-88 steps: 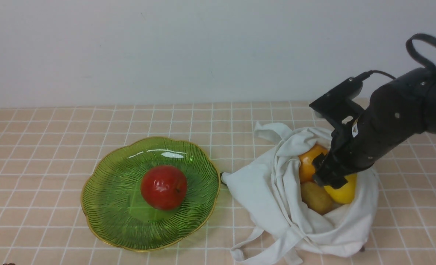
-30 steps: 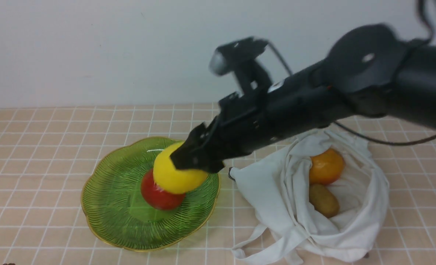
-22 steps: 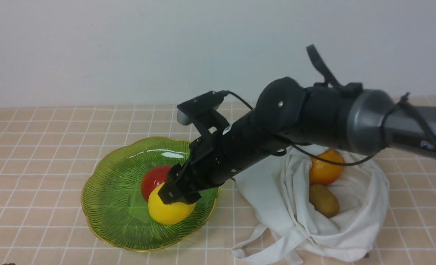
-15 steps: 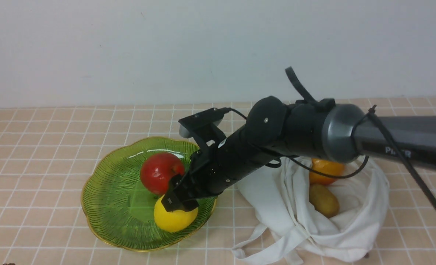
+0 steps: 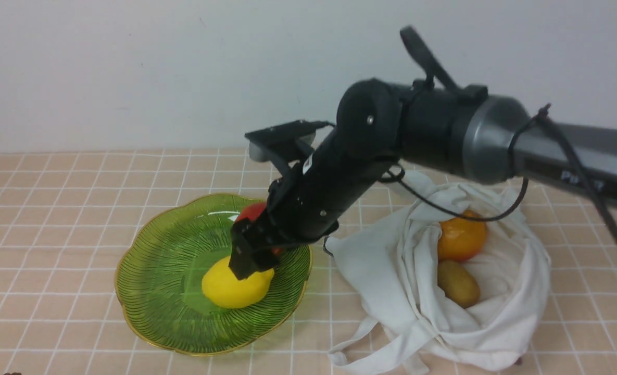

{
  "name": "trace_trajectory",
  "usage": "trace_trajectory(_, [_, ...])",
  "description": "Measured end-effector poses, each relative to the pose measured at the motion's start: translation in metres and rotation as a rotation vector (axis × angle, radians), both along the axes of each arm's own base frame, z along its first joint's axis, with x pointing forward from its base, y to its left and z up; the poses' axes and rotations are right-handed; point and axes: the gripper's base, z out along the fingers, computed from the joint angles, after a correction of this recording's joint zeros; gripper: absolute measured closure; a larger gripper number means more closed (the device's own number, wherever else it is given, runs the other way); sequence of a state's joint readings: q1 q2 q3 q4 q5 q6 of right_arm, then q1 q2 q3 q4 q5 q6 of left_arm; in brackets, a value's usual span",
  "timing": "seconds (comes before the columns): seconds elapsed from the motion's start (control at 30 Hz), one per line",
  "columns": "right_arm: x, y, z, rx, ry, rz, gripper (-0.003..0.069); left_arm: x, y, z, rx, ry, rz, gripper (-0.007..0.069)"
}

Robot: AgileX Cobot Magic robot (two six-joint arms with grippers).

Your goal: Take the fruit out of the bag on the brown coffee tablecloth and place them on the plate.

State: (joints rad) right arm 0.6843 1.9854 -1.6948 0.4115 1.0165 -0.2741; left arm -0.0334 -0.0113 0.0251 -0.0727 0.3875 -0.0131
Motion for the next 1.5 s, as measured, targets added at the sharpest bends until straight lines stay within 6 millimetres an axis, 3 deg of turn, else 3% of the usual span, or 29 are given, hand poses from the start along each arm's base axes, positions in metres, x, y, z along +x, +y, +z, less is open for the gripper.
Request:
trace_trajectory(0.03, [-0.001,-0.001,0.003,-0.001,0.008,0.001,0.0060,0.000,0.000,0.000,0.000,0.000,0.000,0.0632])
trace_trajectory(0.1, [-0.007,-0.018,0.052,-0.063,-0.101,-0.026,0.0237,0.000,0.000,0.000,0.000,0.000,0.000,0.0632])
trace_trajectory(0.2, [-0.021,-0.044,0.105,-0.094,-0.237,-0.086,0.0492,0.000,0.000,0.000,0.000,0.000,0.000,0.0632])
trace_trajectory(0.23, [-0.023,-0.047,0.108,-0.097,-0.247,-0.087,0.0492,0.000,0.000,0.000,0.000,0.000,0.000,0.0632])
trace_trajectory(0.27, [-0.039,-0.067,0.141,-0.095,-0.321,-0.130,0.0601,0.000,0.000,0.000,0.000,0.000,0.000,0.0632])
trace_trajectory(0.33, [-0.049,-0.079,0.159,-0.092,-0.360,-0.159,0.0636,0.000,0.000,0.000,0.000,0.000,0.000,0.0632])
trace_trajectory(0.37, [-0.068,-0.097,0.185,-0.060,-0.410,-0.196,0.0658,0.000,0.000,0.000,0.000,0.000,0.000,0.0632])
trace_trajectory(0.47, [-0.109,-0.132,0.226,0.030,-0.495,-0.240,0.0671,0.000,0.000,0.000,0.000,0.000,0.000,0.0632])
trace_trajectory(0.5, [-0.114,-0.137,0.230,0.040,-0.506,-0.242,0.0671,0.000,0.000,0.000,0.000,0.000,0.000,0.0632])
trace_trajectory(0.63, [-0.175,-0.189,0.251,0.168,-0.632,-0.305,0.0671,0.000,0.000,0.000,0.000,0.000,0.000,0.0632])
trace_trajectory(0.7, [-0.207,-0.218,0.247,0.251,-0.719,-0.349,0.0671,0.000,0.000,0.000,0.000,0.000,0.000,0.0632])
trace_trajectory(0.73, [-0.207,-0.218,0.247,0.251,-0.719,-0.349,0.0671,0.000,0.000,0.000,0.000,0.000,0.000,0.0632])
trace_trajectory(0.8, [-0.238,-0.245,0.227,0.321,-0.781,-0.383,0.0671,0.000,0.000,0.000,0.000,0.000,0.000,0.0632])
trace_trajectory(0.87, [-0.259,-0.262,0.203,0.362,-0.806,-0.392,0.0671,0.000,0.000,0.000,0.000,0.000,0.000,0.0632])
trace_trajectory(0.9, [-0.259,-0.262,0.204,0.365,-0.809,-0.391,0.0671,0.000,0.000,0.000,0.000,0.000,0.000,0.0632])
trace_trajectory(0.93, [-0.274,-0.274,0.177,0.392,-0.827,-0.392,0.0671,0.000,0.000,0.000,0.000,0.000,0.000,0.0632])
trace_trajectory(1.07, [-0.297,-0.291,0.125,0.472,-0.876,-0.397,0.0671,0.000,0.000,0.000,0.000,0.000,0.000,0.0632])
trace_trajectory(1.17, [-0.310,-0.300,0.088,0.599,-0.909,-0.423,0.0673,0.000,0.000,0.000,0.000,0.000,0.000,0.0632])
trace_trajectory(1.27, [-0.313,-0.301,0.067,0.680,-0.928,-0.434,0.0673,0.000,0.000,0.000,0.000,0.000,0.000,0.0632])
trace_trajectory(1.5, [-0.305,-0.290,0.043,0.727,-0.911,-0.424,0.0673,0.000,0.000,0.000,0.000,0.000,0.000,0.0632])
